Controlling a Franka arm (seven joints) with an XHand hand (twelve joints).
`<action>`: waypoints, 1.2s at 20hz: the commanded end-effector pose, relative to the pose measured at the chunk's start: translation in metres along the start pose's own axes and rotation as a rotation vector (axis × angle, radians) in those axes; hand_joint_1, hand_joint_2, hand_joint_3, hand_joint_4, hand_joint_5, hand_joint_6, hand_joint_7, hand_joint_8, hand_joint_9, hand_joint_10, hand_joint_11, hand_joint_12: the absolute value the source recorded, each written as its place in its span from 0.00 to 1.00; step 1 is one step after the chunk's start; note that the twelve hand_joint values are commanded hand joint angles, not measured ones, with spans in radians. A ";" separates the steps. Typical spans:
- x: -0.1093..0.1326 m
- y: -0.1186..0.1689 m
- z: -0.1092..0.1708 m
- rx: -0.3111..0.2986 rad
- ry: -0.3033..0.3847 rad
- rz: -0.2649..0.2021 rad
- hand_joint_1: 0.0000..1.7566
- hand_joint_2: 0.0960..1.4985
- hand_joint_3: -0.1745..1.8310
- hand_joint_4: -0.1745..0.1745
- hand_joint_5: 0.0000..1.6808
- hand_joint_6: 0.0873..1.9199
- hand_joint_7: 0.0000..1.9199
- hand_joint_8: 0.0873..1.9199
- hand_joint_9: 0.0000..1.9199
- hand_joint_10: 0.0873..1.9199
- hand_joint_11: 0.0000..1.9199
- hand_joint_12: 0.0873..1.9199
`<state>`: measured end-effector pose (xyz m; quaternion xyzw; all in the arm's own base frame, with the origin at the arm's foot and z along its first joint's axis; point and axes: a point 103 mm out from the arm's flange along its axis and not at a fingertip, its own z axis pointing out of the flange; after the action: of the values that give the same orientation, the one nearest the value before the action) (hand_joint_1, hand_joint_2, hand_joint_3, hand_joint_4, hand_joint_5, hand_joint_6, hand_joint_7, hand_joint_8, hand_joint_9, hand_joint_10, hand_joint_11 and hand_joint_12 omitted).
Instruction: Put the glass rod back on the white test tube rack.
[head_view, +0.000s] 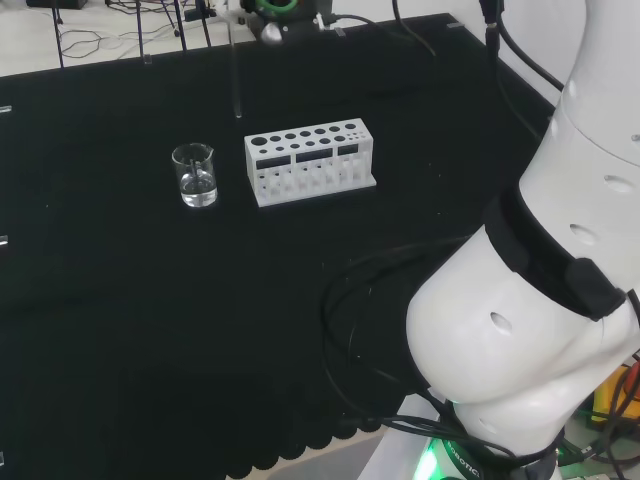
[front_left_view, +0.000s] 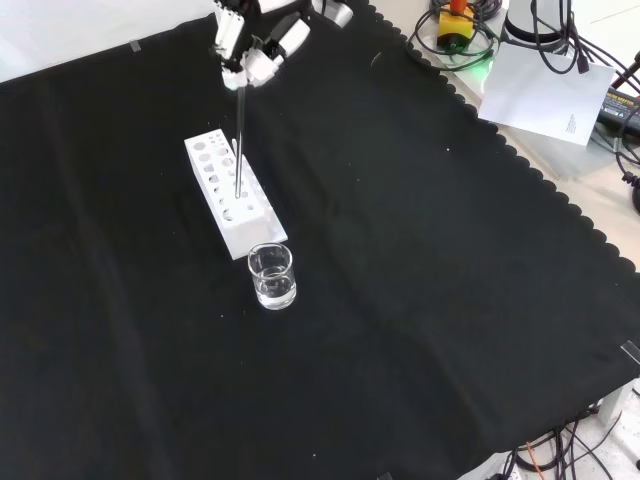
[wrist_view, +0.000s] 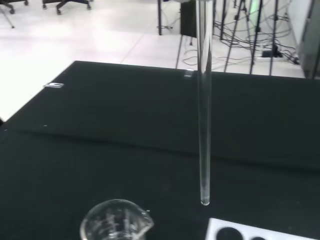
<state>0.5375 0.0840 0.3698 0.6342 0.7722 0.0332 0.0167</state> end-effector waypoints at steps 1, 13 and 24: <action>-0.030 -0.011 0.007 0.019 -0.017 0.061 0.75 0.72 0.00 0.00 0.67 0.25 0.64 0.45 0.85 0.47 0.88 0.39; -0.026 -0.024 0.021 0.031 -0.016 0.039 0.75 0.72 0.00 0.00 0.67 0.25 0.64 0.45 0.85 0.47 0.88 0.39; -0.003 -0.029 0.034 0.082 -0.049 0.013 0.75 0.72 0.00 0.00 0.67 0.25 0.64 0.45 0.85 0.47 0.88 0.39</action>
<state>0.5106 0.0675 0.3442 0.6396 0.7685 0.0124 0.0114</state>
